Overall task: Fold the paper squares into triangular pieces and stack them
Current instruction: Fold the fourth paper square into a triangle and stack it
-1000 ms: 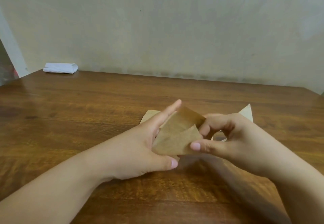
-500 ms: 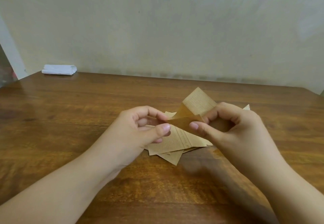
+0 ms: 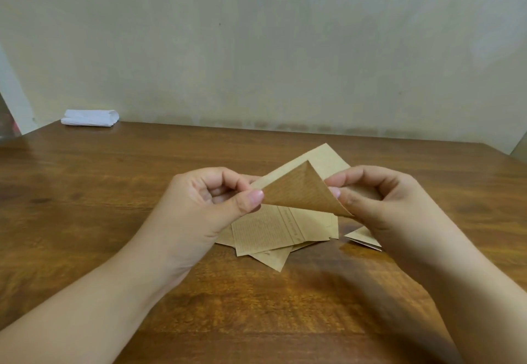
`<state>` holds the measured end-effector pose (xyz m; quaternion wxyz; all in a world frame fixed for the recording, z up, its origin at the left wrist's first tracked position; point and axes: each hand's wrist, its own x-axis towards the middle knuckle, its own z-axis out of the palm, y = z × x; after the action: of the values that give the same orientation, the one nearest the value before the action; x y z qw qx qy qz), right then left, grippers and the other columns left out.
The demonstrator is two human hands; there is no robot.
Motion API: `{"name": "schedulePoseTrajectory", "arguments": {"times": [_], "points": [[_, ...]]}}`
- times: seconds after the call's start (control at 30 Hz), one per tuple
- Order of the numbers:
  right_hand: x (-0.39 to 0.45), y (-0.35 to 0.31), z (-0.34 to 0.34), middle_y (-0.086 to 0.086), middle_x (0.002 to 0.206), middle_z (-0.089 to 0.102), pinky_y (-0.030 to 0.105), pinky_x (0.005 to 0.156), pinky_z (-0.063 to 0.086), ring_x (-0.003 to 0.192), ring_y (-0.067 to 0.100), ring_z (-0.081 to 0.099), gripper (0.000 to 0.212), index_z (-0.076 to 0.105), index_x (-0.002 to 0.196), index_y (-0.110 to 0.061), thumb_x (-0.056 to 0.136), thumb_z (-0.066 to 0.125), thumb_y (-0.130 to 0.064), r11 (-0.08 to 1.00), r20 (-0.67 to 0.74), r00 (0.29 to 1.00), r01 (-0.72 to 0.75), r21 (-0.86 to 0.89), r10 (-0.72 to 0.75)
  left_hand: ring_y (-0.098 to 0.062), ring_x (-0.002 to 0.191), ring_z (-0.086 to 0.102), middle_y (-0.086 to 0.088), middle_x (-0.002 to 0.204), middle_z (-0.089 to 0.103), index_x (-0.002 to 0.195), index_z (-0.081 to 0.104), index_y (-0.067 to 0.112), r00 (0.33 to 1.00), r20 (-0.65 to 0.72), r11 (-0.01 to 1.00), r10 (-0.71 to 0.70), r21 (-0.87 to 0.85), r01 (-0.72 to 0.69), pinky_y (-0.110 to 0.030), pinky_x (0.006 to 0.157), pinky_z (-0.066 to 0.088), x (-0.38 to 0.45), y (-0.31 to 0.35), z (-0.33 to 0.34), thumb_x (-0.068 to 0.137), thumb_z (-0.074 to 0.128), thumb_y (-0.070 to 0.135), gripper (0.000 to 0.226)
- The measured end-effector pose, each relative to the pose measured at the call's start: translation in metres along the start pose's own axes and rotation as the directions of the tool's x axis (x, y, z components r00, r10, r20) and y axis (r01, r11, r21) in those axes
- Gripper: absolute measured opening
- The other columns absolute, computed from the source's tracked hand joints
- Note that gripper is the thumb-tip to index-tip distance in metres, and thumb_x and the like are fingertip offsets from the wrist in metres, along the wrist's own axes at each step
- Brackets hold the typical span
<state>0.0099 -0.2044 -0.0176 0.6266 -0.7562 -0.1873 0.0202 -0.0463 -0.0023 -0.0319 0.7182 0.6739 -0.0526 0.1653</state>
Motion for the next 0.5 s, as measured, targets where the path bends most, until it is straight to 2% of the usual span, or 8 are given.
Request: {"name": "schedulePoseTrajectory", "arguments": {"times": [0.07,0.1,0.17,0.2,0.27,0.3,0.4,0.5], "points": [[0.0,-0.001,-0.002,-0.013,0.099,0.071,0.014,0.064,0.048,0.084,0.007,0.064,0.03,0.074,0.077,-0.032,0.063,0.063,-0.055,0.989,-0.028,0.998,0.057,-0.137,-0.062,-0.013,0.081,0.07,-0.004,0.089,0.074,0.058,0.069,0.015,0.999,-0.033,1.0,0.012,0.015,-0.011,-0.019,0.076,0.055,0.0,-0.001,0.0,0.054,0.074,0.02,0.008],[-0.001,-0.002,-0.004,-0.021,0.114,0.064,0.012,0.072,0.045,0.099,-0.002,0.06,0.033,0.074,0.08,-0.037,0.067,0.059,-0.064,0.97,-0.025,0.992,0.116,-0.214,-0.124,-0.012,0.078,0.07,-0.003,0.085,0.074,0.058,0.069,0.016,0.998,-0.059,0.999,0.022,0.033,-0.021,-0.018,0.074,0.055,0.001,-0.002,0.0,0.055,0.074,0.019,0.006],[-0.002,-0.002,-0.006,-0.035,0.136,0.038,0.013,0.091,0.032,0.126,-0.014,0.035,0.034,0.069,0.086,-0.047,0.068,0.058,-0.073,0.887,0.044,0.966,0.25,-0.389,-0.254,-0.01,0.073,0.069,0.0,0.081,0.074,0.06,0.07,0.018,0.996,-0.076,0.995,0.048,0.087,-0.041,-0.017,0.072,0.054,0.0,-0.002,-0.001,0.056,0.073,0.021,0.006],[-0.003,-0.002,-0.006,-0.039,0.139,0.03,0.016,0.097,0.029,0.131,-0.015,0.026,0.033,0.068,0.087,-0.049,0.064,0.061,-0.072,0.84,0.091,0.953,0.299,-0.453,-0.29,-0.009,0.073,0.068,0.001,0.081,0.074,0.062,0.07,0.018,0.996,-0.065,0.99,0.06,0.128,-0.052,-0.016,0.071,0.054,0.0,-0.001,0.0,0.057,0.073,0.022,0.007],[-0.003,0.001,-0.004,-0.042,0.14,0.026,0.03,0.105,0.033,0.132,-0.016,0.021,0.027,0.067,0.082,-0.047,0.063,0.063,-0.065,0.798,0.15,0.941,0.337,-0.5,-0.304,-0.007,0.074,0.068,0.006,0.084,0.073,0.065,0.068,0.016,0.997,-0.019,0.97,0.081,0.231,-0.074,-0.014,0.069,0.052,-0.003,-0.001,0.0,0.062,0.073,0.022,0.008],[-0.003,0.002,-0.004,-0.042,0.14,0.025,0.032,0.107,0.032,0.131,-0.018,0.019,0.023,0.067,0.078,-0.044,0.064,0.062,-0.062,0.793,0.175,0.935,0.354,-0.496,-0.308,-0.005,0.075,0.068,0.01,0.085,0.073,0.067,0.067,0.016,0.996,0.011,0.956,0.086,0.281,-0.086,-0.012,0.069,0.051,-0.004,0.0,0.0,0.066,0.075,0.019,0.008],[-0.002,0.004,-0.01,-0.041,0.146,0.014,0.016,0.106,0.011,0.137,-0.016,0.006,0.021,0.066,0.071,-0.04,0.065,0.064,-0.06,0.773,0.288,0.9,0.429,-0.466,-0.326,0.004,0.085,0.065,0.024,0.09,0.069,0.069,0.065,0.024,0.983,0.136,0.853,0.124,0.491,-0.175,-0.005,0.073,0.045,-0.009,0.002,-0.001,0.071,0.073,0.016,0.011],[0.0,0.0,-0.021,-0.04,0.15,0.006,0.014,0.103,0.008,0.14,-0.012,-0.004,0.028,0.068,0.073,-0.041,0.059,0.068,-0.066,0.76,0.404,0.867,0.466,-0.453,-0.291,0.007,0.09,0.063,0.026,0.089,0.067,0.068,0.065,0.028,0.967,0.22,0.799,0.126,0.555,-0.23,0.001,0.074,0.04,-0.012,0.006,-0.003,0.071,0.078,0.017,0.017]]}}
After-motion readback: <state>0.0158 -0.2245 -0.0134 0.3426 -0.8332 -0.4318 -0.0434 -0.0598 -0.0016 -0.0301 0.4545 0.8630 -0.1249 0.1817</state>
